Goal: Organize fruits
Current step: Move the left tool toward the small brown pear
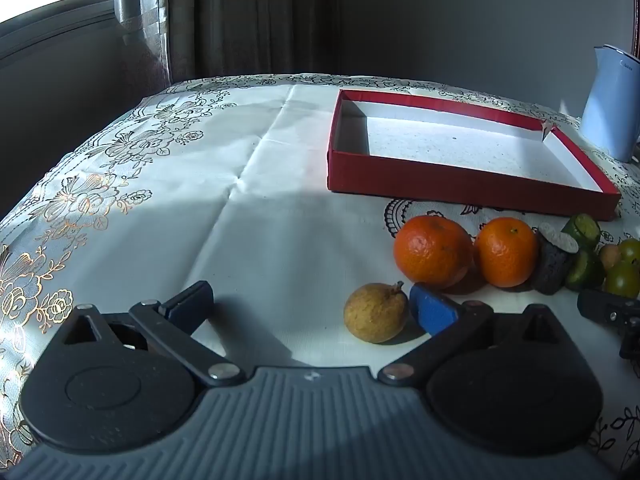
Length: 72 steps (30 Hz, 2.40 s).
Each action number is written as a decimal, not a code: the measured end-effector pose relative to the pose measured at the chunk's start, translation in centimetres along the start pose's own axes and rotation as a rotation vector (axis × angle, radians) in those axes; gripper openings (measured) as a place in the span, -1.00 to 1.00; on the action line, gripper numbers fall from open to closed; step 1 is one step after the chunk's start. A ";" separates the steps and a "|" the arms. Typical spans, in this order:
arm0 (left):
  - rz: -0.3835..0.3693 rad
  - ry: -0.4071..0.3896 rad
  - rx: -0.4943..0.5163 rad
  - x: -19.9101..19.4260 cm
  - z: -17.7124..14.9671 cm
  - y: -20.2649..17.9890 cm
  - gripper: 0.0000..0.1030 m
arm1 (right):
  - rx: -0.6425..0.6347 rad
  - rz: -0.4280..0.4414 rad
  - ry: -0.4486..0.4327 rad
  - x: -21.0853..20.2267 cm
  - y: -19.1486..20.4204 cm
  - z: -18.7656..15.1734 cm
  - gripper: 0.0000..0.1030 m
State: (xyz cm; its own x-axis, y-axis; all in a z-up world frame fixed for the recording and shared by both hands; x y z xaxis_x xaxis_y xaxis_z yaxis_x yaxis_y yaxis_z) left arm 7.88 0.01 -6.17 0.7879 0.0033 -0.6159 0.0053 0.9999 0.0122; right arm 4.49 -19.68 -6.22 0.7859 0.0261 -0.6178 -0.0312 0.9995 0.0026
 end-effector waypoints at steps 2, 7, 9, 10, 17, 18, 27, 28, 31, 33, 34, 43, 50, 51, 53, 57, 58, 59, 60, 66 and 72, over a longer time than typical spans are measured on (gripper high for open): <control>-0.001 -0.001 -0.001 0.0 0.0 0.0 1.00 | -0.003 0.009 0.015 0.0 0.0 0.0 1.00; 0.001 0.000 -0.002 0.0 0.0 -0.2 1.00 | -0.016 0.023 0.041 0.1 -0.1 0.1 1.00; -0.001 0.006 -0.007 0.0 0.1 -0.1 1.00 | -0.018 0.025 0.044 0.1 -0.1 0.0 1.00; -0.001 0.012 -0.009 0.1 0.1 -0.1 1.00 | -0.019 0.023 0.040 0.2 0.0 -0.1 1.00; 0.022 0.033 -0.026 0.2 -0.1 0.2 1.00 | -0.020 0.023 0.042 0.0 0.0 0.1 1.00; 0.027 0.040 -0.030 0.0 -0.1 0.1 1.00 | -0.021 0.024 0.039 0.0 0.0 0.1 1.00; 0.008 0.036 0.002 -2.0 -1.5 -2.2 1.00 | -0.026 0.041 0.025 -0.3 -0.1 -0.1 1.00; 0.007 0.037 0.004 -2.0 -1.5 -2.2 1.00 | -0.031 0.038 0.027 -0.2 -0.1 -0.1 1.00; -0.003 0.038 -0.005 -1.9 -1.6 -2.0 1.00 | -0.029 0.037 0.028 -0.2 -0.1 0.0 1.00; -0.001 0.035 -0.006 -1.9 -1.5 -2.1 1.00 | -0.029 0.037 0.028 -0.2 0.0 -0.1 1.00; 0.000 0.033 -0.007 -1.9 -1.5 -2.1 1.00 | -0.030 0.038 0.028 -0.2 0.0 -0.1 1.00; 0.003 0.027 -0.014 -2.0 -1.5 -2.1 1.00 | -0.030 0.038 0.028 -0.2 0.0 -0.1 1.00; 0.001 0.026 -0.016 -2.0 -1.5 -2.1 1.00 | -0.030 0.038 0.028 -0.3 0.0 -0.2 1.00; 0.001 0.026 -0.016 -2.0 -1.5 -2.1 1.00 | -0.030 0.038 0.028 -0.3 0.0 -0.2 1.00; 0.001 0.026 -0.016 -2.0 -1.5 -2.1 1.00 | -0.030 0.037 0.028 -0.3 0.0 -0.2 1.00; -0.006 0.023 -0.022 -2.0 -1.4 -2.1 1.00 | -0.030 0.037 0.028 -0.3 0.0 -0.2 1.00; -0.010 0.020 -0.027 -2.1 -1.4 -2.1 1.00 | -0.030 0.038 0.028 -0.3 0.0 -0.2 1.00; -0.015 0.018 -0.031 -2.1 -1.4 -2.0 1.00 | -0.030 0.038 0.028 -0.3 0.0 -0.2 1.00; -0.020 0.014 -0.037 -2.1 -1.4 -2.0 1.00 | -0.030 0.038 0.028 -0.3 0.0 -0.2 1.00; -0.044 -0.003 -0.068 -2.3 -1.3 -1.7 1.00 | -0.029 0.038 0.028 -0.3 0.0 -0.2 1.00; -0.041 -0.005 -0.068 -2.4 -1.3 -1.7 1.00 | -0.028 0.039 0.027 -0.3 0.0 -0.2 1.00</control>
State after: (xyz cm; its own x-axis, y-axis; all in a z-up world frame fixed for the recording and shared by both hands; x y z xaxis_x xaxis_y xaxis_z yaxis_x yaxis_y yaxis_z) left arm 5.14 -1.72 -5.73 0.7906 -0.0371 -0.6112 -0.0044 0.9978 -0.0663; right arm 4.16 -19.71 -6.16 0.7670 0.0643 -0.6385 -0.0792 0.9968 0.0052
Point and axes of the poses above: each gripper's, at about its wrist camera, not at the fingertips, and x roughly the way its jaws point, y to its left, z to its top, the point moved 10 cm from there along x, roughly the way its jaws point
